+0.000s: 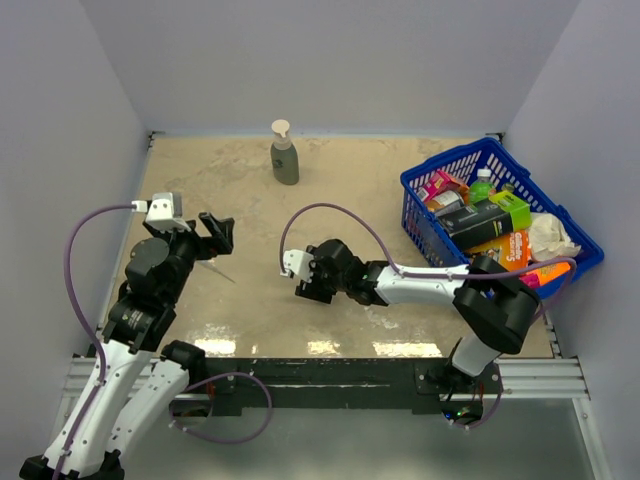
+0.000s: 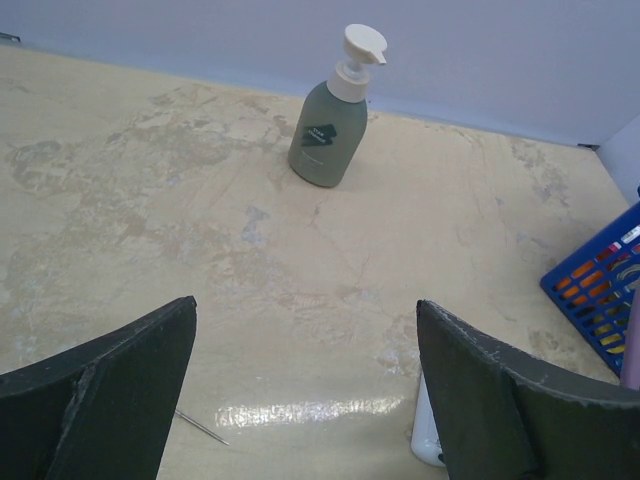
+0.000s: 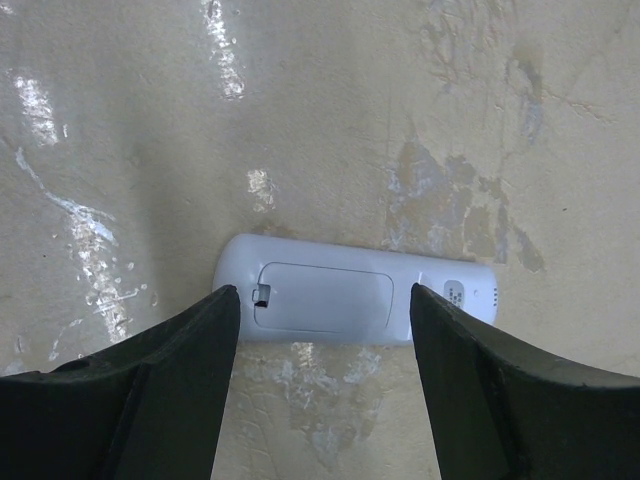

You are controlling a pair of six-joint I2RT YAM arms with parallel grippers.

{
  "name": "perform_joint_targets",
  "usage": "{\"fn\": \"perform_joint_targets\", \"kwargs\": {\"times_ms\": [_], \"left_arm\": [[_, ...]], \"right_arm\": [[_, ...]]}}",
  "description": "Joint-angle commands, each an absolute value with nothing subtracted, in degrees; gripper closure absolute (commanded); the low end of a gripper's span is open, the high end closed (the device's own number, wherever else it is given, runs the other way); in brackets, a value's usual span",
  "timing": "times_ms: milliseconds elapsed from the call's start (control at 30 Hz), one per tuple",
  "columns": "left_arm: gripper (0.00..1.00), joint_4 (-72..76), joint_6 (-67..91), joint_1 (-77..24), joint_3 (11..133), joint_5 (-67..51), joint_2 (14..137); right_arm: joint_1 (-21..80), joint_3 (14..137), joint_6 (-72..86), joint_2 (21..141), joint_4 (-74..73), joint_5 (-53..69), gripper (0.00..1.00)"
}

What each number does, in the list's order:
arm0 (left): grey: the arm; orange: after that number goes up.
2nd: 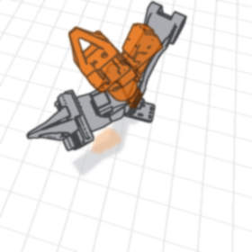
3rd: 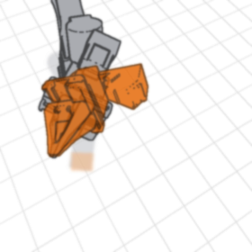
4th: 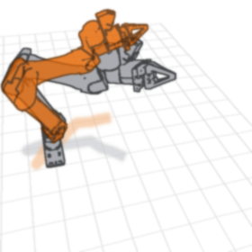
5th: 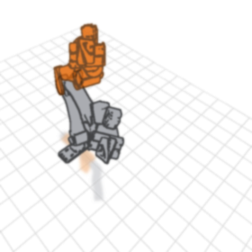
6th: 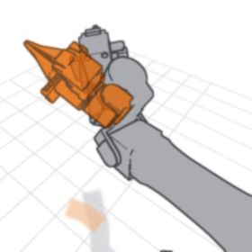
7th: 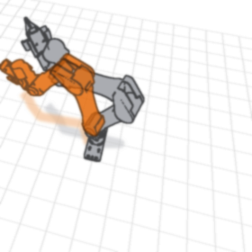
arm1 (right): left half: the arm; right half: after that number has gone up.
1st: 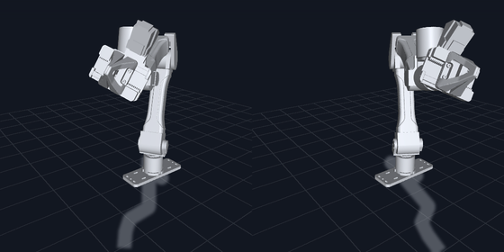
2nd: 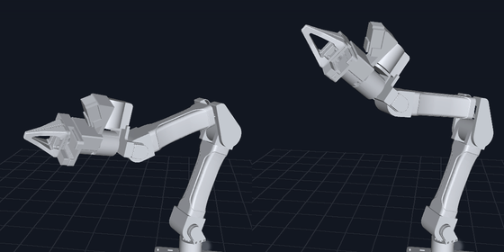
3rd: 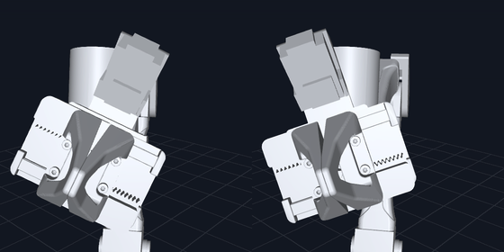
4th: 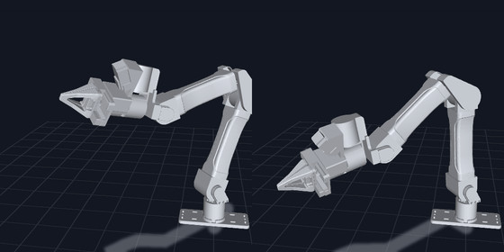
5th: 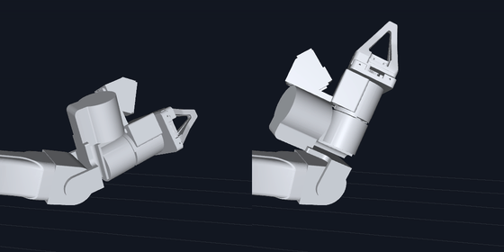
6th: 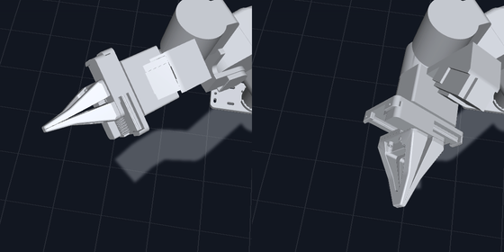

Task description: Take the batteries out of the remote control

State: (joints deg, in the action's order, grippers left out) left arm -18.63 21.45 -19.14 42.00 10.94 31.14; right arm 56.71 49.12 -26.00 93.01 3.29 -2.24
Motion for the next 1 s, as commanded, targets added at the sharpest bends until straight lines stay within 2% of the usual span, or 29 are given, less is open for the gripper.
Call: {"fn": "perform_joint_targets", "kwargs": {"times_ms": [0,967], "left_arm": [[0.05,-17.93,20.57,-18.98,42.28,11.51,31.11],[0.05,-18.54,20.74,-19.07,42.54,11.78,31.64]], "right_arm": [[57.22,49.31,-27.16,92.90,4.31,-3.60,0.29],[57.83,49.04,-26.46,93.78,7.12,-8.17,0.32]]}}
